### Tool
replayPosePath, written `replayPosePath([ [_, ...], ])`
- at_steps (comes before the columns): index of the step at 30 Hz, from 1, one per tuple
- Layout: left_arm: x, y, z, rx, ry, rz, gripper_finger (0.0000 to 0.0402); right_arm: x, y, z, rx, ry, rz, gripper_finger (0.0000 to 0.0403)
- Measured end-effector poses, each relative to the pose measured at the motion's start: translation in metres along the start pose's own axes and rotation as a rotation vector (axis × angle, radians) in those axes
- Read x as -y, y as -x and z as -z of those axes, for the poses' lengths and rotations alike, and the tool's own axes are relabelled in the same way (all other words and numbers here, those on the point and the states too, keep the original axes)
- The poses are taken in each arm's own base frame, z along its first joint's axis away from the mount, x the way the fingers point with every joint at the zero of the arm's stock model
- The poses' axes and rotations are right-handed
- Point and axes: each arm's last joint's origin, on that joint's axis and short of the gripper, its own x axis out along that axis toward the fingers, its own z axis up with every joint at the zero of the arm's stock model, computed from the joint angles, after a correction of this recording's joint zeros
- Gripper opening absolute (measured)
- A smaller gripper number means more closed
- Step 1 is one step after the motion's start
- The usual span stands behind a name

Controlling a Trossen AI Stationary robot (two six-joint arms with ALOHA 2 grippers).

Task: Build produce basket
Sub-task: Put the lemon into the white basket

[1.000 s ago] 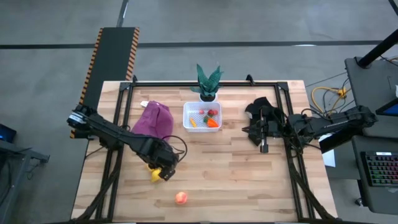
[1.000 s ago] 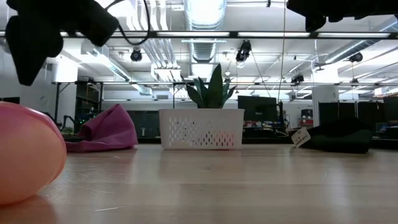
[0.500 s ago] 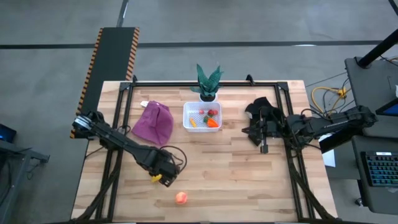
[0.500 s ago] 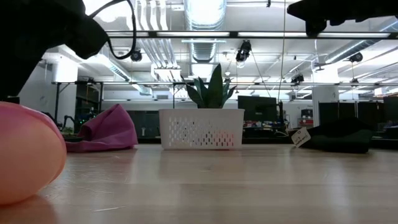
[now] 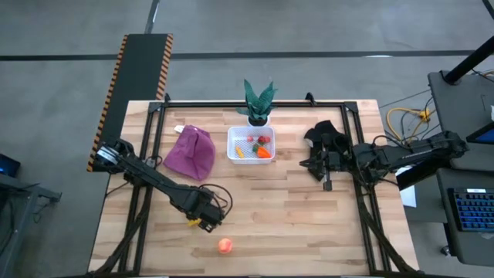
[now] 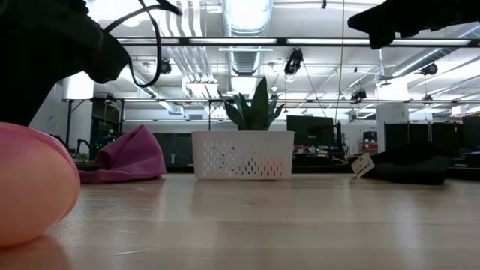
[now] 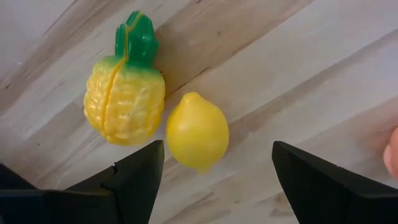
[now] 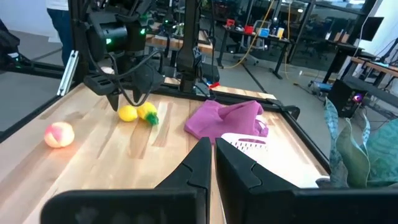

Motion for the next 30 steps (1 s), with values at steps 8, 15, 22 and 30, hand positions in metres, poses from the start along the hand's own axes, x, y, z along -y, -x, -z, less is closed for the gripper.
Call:
replayPosePath([
  [8, -0.001, -0.003, 0.007, 0.0, 0.025, -0.012, 0.0283, 0.0, 0.0, 0.0, 0.0, -0.001, 0.0, 0.0013],
  [15, -0.001, -0.005, 0.012, 0.015, 0.037, -0.02, 0.0283, 0.0, 0.0, 0.0, 0.0, -0.001, -0.001, 0.0013],
  [22, -0.001, -0.01, 0.011, 0.053, 0.057, -0.042, 0.0283, 0.0, 0.0, 0.0, 0.0, -0.001, 0.0, 0.0013],
  [30, 0.005, -0.031, 0.012, 0.04, 0.034, -0.106, 0.0283, 0.0, 0.0, 0.001, -0.006, 0.0, -0.001, 0.0013],
])
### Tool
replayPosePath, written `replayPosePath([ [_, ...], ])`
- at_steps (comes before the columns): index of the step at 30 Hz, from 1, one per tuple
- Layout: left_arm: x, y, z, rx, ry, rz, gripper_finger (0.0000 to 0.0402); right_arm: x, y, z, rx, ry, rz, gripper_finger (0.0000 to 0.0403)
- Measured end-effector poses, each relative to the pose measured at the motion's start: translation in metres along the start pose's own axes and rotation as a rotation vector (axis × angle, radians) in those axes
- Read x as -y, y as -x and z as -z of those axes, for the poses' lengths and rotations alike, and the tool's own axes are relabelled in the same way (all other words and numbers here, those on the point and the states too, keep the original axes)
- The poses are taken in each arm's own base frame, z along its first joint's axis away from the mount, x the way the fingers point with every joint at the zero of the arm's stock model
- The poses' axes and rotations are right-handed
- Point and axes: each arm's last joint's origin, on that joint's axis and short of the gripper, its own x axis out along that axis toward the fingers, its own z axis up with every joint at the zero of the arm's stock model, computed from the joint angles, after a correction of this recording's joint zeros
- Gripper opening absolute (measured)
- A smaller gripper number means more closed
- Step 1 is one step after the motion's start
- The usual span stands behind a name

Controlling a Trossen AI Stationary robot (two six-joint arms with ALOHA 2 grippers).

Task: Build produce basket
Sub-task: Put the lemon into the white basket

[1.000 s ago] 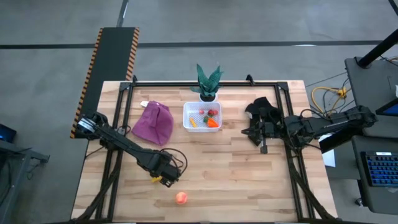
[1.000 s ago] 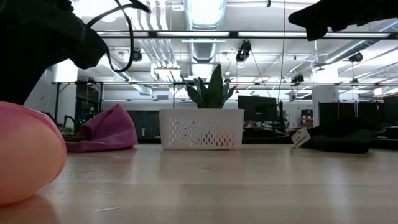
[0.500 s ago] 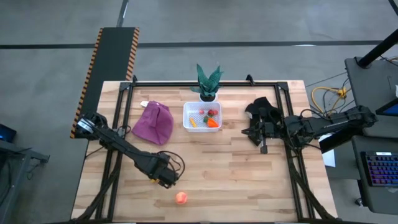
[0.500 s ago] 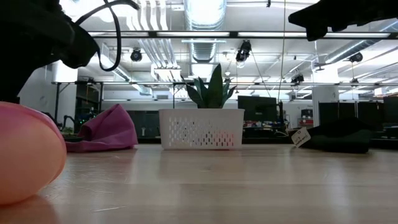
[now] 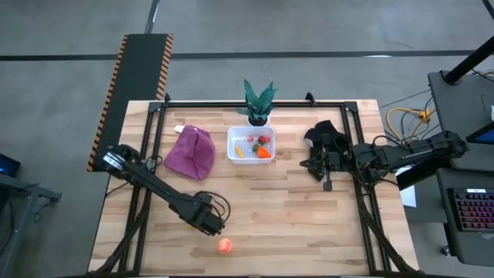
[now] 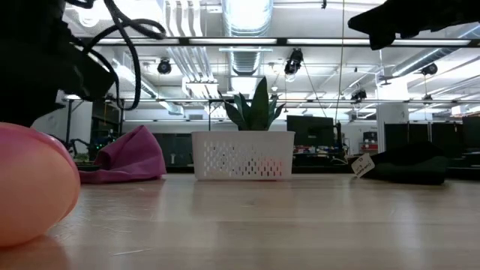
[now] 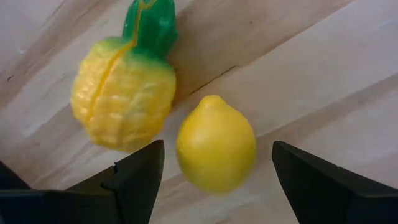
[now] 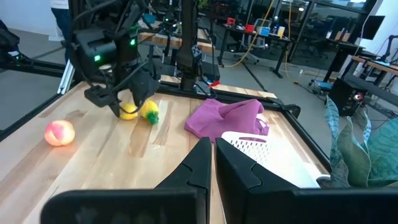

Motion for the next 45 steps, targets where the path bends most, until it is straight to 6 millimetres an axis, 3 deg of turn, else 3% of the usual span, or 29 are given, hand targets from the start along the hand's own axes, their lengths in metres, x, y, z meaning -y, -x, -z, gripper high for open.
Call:
replayPosePath([
  [11, 0.011, -0.019, 0.0, 0.002, -0.04, -0.014, 0.0277, 0.0, 0.0, 0.0, -0.002, 0.0, 0.0, 0.0013],
  [20, 0.01, -0.018, 0.002, -0.003, -0.044, -0.018, 0.0182, 0.0, 0.0, 0.0, -0.002, 0.0, 0.0, 0.0013],
  [29, 0.011, -0.017, 0.003, -0.017, -0.079, -0.007, 0.0182, 0.0, 0.0, 0.0, -0.002, 0.0, 0.0, 0.0013],
  [34, 0.016, -0.005, 0.004, -0.012, -0.113, 0.051, 0.0182, 0.0, 0.0, 0.0, -0.002, 0.0, 0.0, 0.0013],
  [39, 0.019, 0.017, 0.0, 0.104, -0.137, 0.156, 0.0182, 0.0, 0.0, 0.0, -0.001, 0.0, 0.0, 0.0013],
  [45, 0.017, 0.048, -0.026, 0.355, -0.182, 0.284, 0.0182, 0.0, 0.0, 0.0, -0.001, 0.0, 0.0, 0.0013],
])
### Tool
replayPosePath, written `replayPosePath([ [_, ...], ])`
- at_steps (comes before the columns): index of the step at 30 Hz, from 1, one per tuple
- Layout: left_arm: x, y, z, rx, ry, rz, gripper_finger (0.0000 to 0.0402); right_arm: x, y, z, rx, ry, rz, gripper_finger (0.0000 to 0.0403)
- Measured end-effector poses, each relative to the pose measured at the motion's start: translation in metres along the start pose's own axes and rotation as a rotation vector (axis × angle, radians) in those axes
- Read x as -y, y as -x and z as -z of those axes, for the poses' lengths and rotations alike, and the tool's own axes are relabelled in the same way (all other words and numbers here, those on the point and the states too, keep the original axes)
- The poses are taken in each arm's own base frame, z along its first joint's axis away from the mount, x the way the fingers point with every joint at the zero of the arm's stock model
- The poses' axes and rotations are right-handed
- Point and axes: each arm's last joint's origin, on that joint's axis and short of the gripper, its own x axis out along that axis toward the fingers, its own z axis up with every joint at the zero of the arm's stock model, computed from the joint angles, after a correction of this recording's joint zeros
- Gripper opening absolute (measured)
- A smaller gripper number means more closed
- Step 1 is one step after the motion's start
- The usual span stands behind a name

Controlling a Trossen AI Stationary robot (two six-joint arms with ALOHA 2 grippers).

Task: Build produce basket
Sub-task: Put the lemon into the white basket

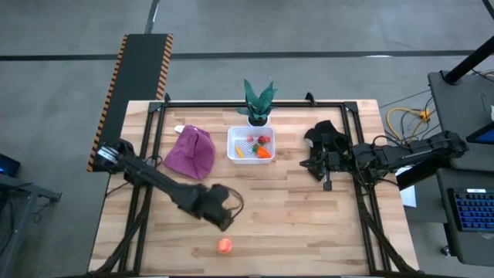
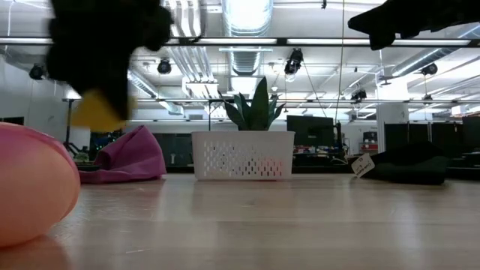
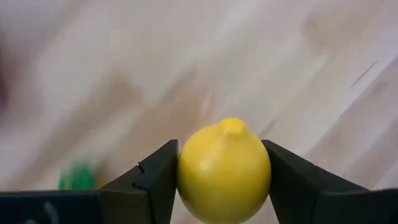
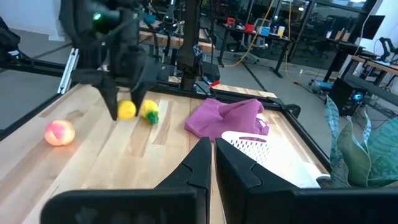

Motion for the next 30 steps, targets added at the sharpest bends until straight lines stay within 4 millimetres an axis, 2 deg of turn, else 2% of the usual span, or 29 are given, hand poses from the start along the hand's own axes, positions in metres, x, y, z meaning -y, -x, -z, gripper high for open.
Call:
replayPosePath([
  [4, -0.005, 0.005, -0.034, 0.165, -0.069, 0.034, 0.0182, 0.0, 0.0, 0.0, 0.001, 0.0, 0.0, 0.0013],
  [8, -0.017, 0.002, -0.075, 0.273, -0.148, 0.043, 0.0182, 0.0, 0.0, 0.0, 0.003, 0.013, 0.001, 0.0013],
  [16, -0.054, -0.002, -0.148, 0.392, -0.217, 0.056, 0.0182, 0.0, 0.0, 0.0, 0.001, 0.016, 0.001, 0.0013],
  [22, -0.081, -0.003, -0.177, 0.412, -0.221, 0.056, 0.0182, 0.0, 0.0, 0.0, 0.0, 0.017, 0.0, 0.0013],
  [30, -0.102, -0.006, -0.191, 0.407, -0.23, 0.025, 0.0182, 0.0, 0.0, 0.0, 0.0, 0.017, 0.0, 0.0013],
])
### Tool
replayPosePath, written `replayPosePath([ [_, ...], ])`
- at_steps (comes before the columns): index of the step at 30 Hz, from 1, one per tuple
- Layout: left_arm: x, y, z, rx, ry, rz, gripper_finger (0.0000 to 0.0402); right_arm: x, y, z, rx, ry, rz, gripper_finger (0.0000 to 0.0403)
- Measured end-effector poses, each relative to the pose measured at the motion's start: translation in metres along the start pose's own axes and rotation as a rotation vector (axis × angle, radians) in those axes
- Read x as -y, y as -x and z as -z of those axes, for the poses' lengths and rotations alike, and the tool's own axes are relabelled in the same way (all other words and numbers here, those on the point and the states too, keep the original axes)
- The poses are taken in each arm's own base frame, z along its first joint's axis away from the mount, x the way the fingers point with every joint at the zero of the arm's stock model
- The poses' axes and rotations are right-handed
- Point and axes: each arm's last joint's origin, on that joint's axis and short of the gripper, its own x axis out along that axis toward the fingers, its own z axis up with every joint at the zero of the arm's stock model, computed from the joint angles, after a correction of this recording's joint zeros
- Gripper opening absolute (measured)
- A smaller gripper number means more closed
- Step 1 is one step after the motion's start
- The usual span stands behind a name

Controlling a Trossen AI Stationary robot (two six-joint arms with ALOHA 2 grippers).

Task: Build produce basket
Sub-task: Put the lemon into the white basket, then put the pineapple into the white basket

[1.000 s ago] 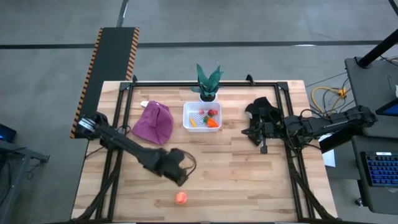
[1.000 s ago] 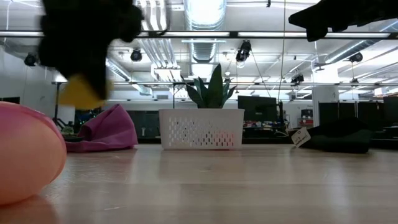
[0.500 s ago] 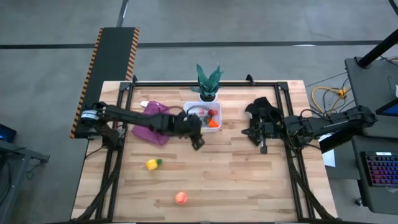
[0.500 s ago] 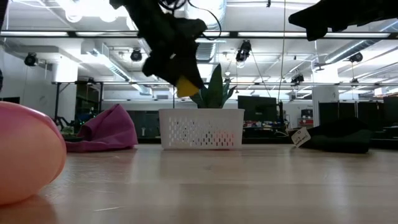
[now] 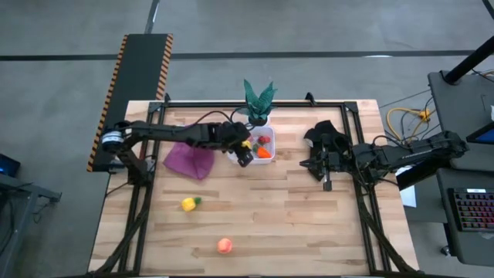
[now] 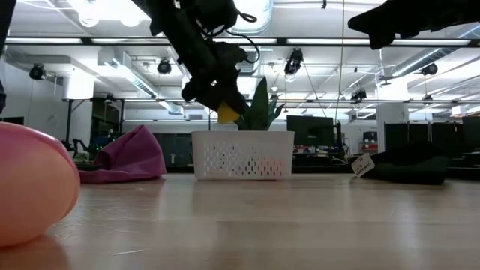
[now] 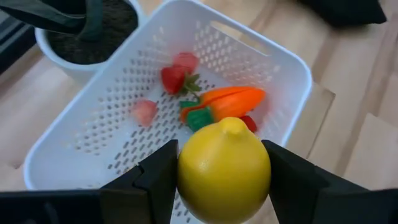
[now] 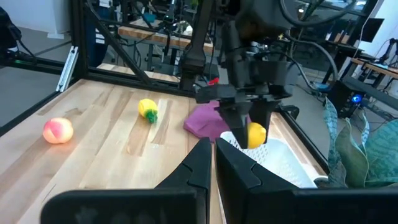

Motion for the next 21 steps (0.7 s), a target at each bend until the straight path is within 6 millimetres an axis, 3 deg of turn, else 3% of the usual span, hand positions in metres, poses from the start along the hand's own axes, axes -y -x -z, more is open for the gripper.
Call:
replayPosePath([
  [11, 0.001, -0.03, 0.011, -0.074, -0.011, -0.028, 0.0186, 0.0, 0.0, 0.0, -0.001, 0.002, 0.001, 0.0013],
  [17, 0.001, -0.031, 0.011, -0.074, -0.01, -0.028, 0.0253, 0.0, 0.0, 0.0, -0.001, 0.002, 0.001, 0.0013],
  [21, 0.001, -0.026, 0.009, -0.06, -0.006, -0.023, 0.0271, 0.0, 0.0, 0.0, -0.001, 0.002, 0.001, 0.0013],
])
